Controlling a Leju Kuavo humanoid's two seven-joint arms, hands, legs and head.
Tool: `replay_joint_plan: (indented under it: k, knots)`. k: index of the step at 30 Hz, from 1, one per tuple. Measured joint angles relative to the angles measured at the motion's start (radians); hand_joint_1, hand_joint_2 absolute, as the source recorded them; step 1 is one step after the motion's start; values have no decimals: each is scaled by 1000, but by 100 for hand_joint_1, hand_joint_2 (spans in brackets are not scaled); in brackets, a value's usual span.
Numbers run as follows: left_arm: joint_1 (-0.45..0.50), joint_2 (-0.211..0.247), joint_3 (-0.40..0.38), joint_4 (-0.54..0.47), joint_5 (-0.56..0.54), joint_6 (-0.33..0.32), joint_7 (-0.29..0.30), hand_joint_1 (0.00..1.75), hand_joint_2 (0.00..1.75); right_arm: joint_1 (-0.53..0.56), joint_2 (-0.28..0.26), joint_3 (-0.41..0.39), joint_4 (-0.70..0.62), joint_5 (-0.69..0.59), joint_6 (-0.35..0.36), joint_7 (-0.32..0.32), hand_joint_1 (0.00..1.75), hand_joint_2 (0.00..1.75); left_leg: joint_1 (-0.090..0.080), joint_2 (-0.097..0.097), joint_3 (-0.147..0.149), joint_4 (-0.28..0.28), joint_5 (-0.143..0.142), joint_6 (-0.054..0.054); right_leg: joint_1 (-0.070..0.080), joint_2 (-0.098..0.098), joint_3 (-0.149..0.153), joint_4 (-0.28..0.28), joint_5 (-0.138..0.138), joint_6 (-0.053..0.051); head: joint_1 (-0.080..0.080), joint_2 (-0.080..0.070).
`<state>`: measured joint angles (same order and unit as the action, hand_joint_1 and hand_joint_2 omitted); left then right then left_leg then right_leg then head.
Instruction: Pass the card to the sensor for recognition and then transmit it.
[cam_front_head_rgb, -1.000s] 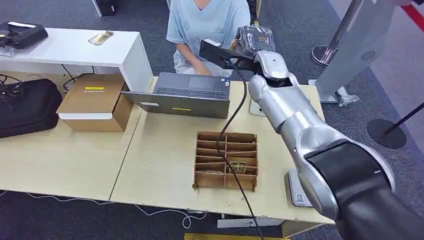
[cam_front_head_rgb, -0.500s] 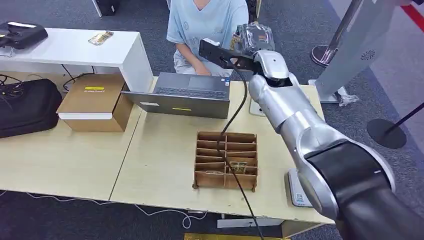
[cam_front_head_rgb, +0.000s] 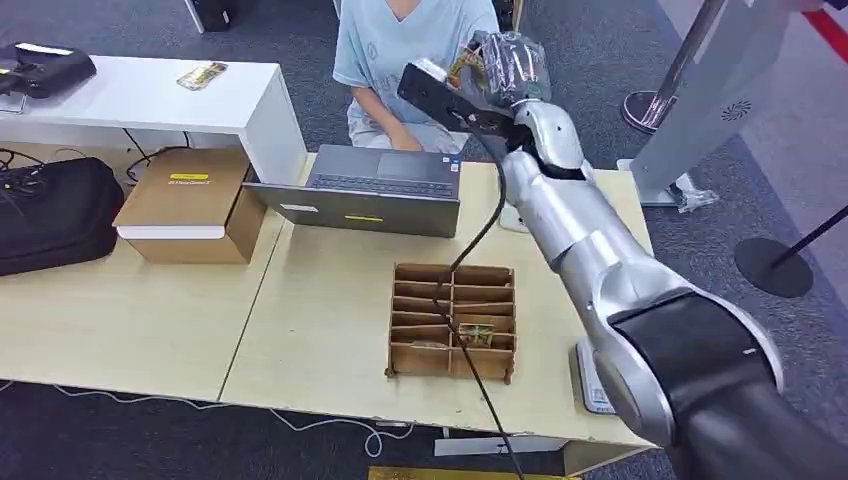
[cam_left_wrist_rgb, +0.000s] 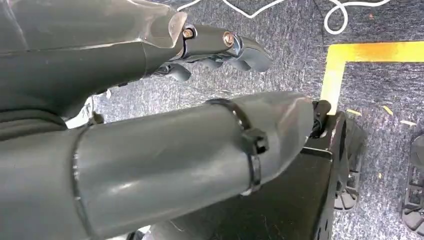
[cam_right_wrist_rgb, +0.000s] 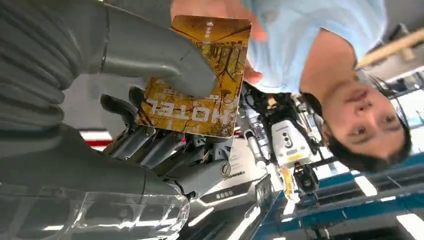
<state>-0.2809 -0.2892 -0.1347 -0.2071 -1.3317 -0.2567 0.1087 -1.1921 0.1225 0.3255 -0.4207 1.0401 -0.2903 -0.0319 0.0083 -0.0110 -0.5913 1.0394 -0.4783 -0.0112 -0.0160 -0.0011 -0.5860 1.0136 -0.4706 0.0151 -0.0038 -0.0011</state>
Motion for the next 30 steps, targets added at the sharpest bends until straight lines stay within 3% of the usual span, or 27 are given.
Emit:
replay_joint_plan:
  k: [3, 9, 16, 19, 24, 30]
  knots:
    - [0, 2, -1, 0, 11, 4, 2, 0, 0, 48, -5, -31, -56, -102, 32, -58, 175, 175, 0, 0, 0, 0, 0, 0, 0, 0, 0, 0, 0, 0, 0, 0]
    - [5, 14, -1, 0, 31, 17, 3, 0, 0, 153, -53, -116, -211, -477, 341, -191, 175, 175, 0, 0, 0, 0, 0, 0, 0, -1, 0, 0, 0, 0, 0, 0]
    - [23, 31, -1, 0, 42, 43, -1, 0, 0, 299, -216, -193, -414, -795, 630, -263, 175, 175, 0, -2, -1, 1, -1, 1, 0, -2, 1, -2, 0, 0, 0, 0]
    - [28, 36, -2, 0, 42, 50, -2, 0, 0, 368, -304, -224, -478, -880, 679, -264, 175, 175, 0, -3, -1, 1, -1, 2, 0, -4, 1, -3, 0, 1, 0, 0]
    - [36, 41, -2, 0, 41, 57, -3, 0, 0, 544, -422, -289, -599, -984, 690, -256, 175, 175, 0, -4, -2, 2, -2, 3, 0, -5, 2, -4, 0, 1, 0, 0]
    - [48, 45, -2, 0, 46, 68, -11, 0, 0, 753, -476, -387, -724, -995, 692, -241, 175, 175, 0, -3, -2, 1, -4, 5, 0, -4, 1, -4, -2, 3, 0, 0]
